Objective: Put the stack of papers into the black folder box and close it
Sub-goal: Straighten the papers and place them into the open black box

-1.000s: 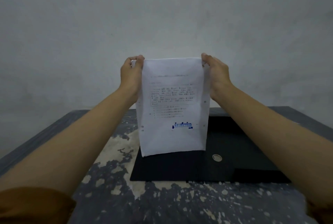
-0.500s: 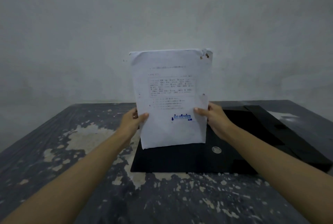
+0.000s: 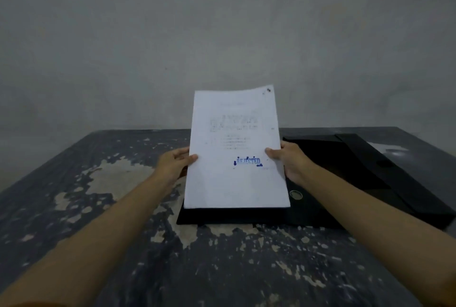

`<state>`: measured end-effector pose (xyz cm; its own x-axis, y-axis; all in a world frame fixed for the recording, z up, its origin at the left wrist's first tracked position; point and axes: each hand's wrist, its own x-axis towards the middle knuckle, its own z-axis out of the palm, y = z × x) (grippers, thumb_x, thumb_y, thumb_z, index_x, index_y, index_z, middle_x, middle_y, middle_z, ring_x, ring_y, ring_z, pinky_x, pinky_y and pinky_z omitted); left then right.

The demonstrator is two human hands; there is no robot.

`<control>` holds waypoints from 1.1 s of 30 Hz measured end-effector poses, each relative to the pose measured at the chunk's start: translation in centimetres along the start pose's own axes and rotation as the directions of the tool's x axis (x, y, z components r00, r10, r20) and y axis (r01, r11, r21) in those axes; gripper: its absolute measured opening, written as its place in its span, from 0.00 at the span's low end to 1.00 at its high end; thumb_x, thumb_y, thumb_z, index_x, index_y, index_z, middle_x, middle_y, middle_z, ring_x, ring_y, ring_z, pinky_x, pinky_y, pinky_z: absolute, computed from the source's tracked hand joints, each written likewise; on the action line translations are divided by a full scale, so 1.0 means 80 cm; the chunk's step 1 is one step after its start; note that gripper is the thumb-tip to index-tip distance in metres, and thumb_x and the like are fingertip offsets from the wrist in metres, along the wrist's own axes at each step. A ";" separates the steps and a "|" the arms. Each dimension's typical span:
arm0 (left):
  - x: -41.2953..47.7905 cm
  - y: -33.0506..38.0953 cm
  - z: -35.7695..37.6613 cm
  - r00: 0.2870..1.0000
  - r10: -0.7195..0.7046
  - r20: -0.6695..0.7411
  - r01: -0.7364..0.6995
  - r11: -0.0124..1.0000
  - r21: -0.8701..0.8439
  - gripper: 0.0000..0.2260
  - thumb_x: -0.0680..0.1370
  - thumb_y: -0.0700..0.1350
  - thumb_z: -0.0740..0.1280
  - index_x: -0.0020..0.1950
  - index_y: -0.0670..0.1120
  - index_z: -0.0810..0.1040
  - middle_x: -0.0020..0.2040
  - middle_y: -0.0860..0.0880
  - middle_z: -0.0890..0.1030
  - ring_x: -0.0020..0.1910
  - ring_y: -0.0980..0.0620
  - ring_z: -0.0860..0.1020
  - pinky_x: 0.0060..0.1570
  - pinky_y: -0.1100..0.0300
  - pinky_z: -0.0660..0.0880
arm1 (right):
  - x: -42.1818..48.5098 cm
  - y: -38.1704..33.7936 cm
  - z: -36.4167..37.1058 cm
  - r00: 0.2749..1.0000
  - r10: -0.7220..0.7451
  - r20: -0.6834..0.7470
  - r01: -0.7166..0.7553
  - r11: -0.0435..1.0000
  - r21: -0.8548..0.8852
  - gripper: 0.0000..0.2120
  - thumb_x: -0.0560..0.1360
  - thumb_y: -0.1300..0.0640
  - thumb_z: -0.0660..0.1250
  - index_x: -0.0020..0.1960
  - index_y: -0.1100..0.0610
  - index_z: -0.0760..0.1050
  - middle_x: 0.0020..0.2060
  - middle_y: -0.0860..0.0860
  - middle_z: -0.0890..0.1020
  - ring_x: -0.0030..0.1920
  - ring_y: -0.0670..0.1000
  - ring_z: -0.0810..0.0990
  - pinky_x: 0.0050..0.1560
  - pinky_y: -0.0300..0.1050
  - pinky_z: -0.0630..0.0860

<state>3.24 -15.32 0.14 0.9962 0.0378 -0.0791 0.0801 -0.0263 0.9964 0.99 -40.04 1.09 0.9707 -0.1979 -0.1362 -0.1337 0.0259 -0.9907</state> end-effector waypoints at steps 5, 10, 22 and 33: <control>-0.003 -0.021 0.001 0.981 -0.195 0.013 0.192 0.975 0.112 0.20 0.74 0.34 0.67 0.67 0.36 0.73 0.64 0.38 0.78 0.55 0.41 0.78 0.55 0.52 0.74 | 0.010 0.033 0.006 0.985 0.161 -0.066 -0.169 0.974 -0.151 0.20 0.76 0.69 0.64 0.67 0.71 0.70 0.64 0.65 0.76 0.60 0.63 0.78 0.58 0.53 0.74; -0.003 -0.032 0.004 0.967 -0.254 0.028 0.247 0.959 0.140 0.21 0.74 0.33 0.67 0.67 0.35 0.73 0.65 0.37 0.77 0.58 0.40 0.78 0.53 0.54 0.74 | 0.022 0.041 0.001 0.979 0.135 -0.154 -0.177 0.936 -0.303 0.23 0.73 0.70 0.68 0.67 0.70 0.68 0.65 0.65 0.75 0.64 0.64 0.75 0.65 0.56 0.72; 0.004 -0.033 0.049 0.959 -0.271 0.081 0.259 0.956 0.135 0.19 0.75 0.32 0.65 0.66 0.36 0.73 0.62 0.39 0.79 0.38 0.52 0.77 0.51 0.57 0.74 | 0.019 0.034 -0.052 0.996 -0.020 -0.088 -0.054 0.659 -0.750 0.17 0.77 0.70 0.60 0.64 0.63 0.74 0.65 0.61 0.75 0.57 0.57 0.76 0.49 0.40 0.69; 0.004 -0.032 0.091 0.958 -0.267 0.101 0.250 0.955 0.159 0.19 0.75 0.32 0.65 0.67 0.37 0.73 0.55 0.43 0.78 0.39 0.53 0.77 0.51 0.58 0.73 | 0.018 0.035 -0.095 0.995 -0.053 -0.090 -0.041 0.602 -0.797 0.18 0.77 0.70 0.58 0.65 0.64 0.75 0.67 0.60 0.75 0.66 0.59 0.74 0.65 0.45 0.71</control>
<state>3.65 -22.48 -2.66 0.9368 -0.0576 -0.3451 0.3309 -0.1748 0.9274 0.47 -47.66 -1.88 0.9544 -0.2867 -0.0833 -0.2791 -0.7576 -0.5900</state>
